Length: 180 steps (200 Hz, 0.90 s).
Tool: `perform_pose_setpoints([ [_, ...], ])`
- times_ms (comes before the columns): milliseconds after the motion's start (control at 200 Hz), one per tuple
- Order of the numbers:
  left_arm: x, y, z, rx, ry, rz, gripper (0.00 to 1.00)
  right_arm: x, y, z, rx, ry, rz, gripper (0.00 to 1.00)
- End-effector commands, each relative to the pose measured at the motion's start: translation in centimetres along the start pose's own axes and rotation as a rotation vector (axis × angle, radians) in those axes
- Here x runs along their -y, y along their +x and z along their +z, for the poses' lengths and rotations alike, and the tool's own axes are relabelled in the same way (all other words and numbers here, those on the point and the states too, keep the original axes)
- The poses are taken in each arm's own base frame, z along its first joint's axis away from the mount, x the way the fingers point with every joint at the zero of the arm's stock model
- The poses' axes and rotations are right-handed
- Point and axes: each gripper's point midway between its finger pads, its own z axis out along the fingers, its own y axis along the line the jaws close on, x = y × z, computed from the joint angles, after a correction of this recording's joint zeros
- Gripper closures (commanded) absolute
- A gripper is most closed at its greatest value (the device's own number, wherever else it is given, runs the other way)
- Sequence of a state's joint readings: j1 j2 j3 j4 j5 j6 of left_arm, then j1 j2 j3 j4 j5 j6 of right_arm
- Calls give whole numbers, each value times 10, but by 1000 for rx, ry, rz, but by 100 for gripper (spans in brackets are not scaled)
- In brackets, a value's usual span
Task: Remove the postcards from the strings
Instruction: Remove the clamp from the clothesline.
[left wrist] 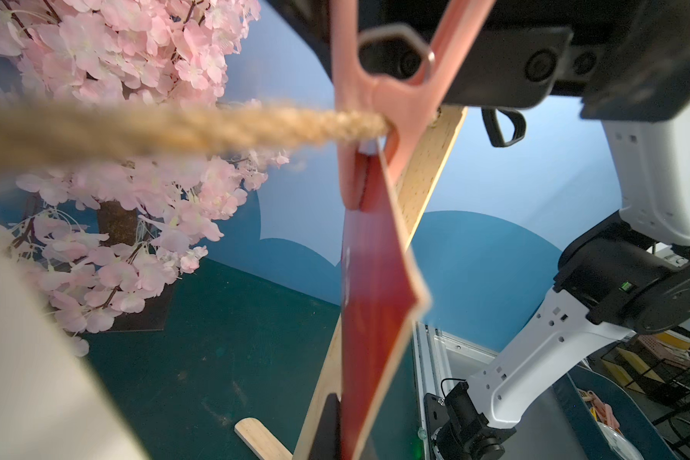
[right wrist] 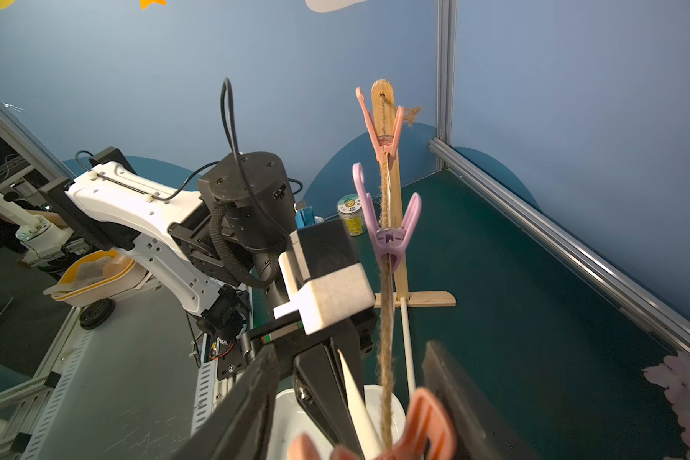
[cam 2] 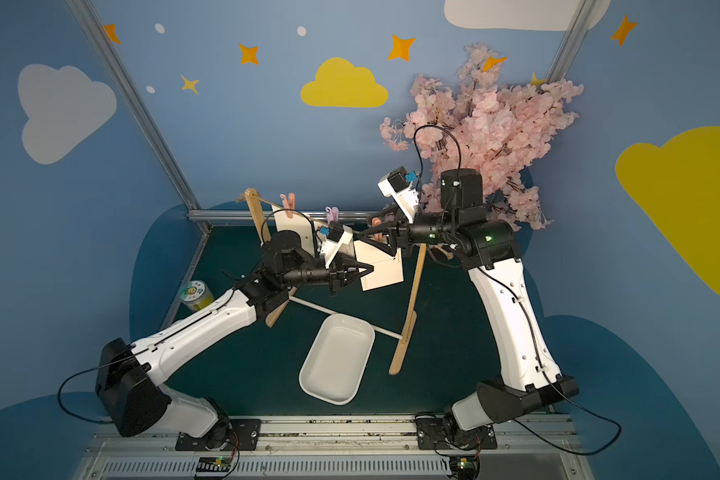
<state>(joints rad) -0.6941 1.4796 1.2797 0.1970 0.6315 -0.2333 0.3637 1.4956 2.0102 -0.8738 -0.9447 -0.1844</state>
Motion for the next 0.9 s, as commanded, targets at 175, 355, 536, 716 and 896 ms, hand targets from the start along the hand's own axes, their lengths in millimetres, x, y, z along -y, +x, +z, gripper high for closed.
perform_pose_setpoints([
  [175,5,-12,-1,8,26,24,97,0,-5,-10,24,-48,9,38],
  [355,7,-13,1,0,39,20,97,-1,-9,-15,49,-86,5,41],
  [536,7,-12,1,-5,41,13,97,-2,-13,-18,70,-126,2,44],
  [716,8,-12,1,-11,47,10,97,-1,-13,-16,71,-154,9,39],
  [896,8,-13,1,-12,49,7,97,0,-13,-13,71,-170,14,38],
])
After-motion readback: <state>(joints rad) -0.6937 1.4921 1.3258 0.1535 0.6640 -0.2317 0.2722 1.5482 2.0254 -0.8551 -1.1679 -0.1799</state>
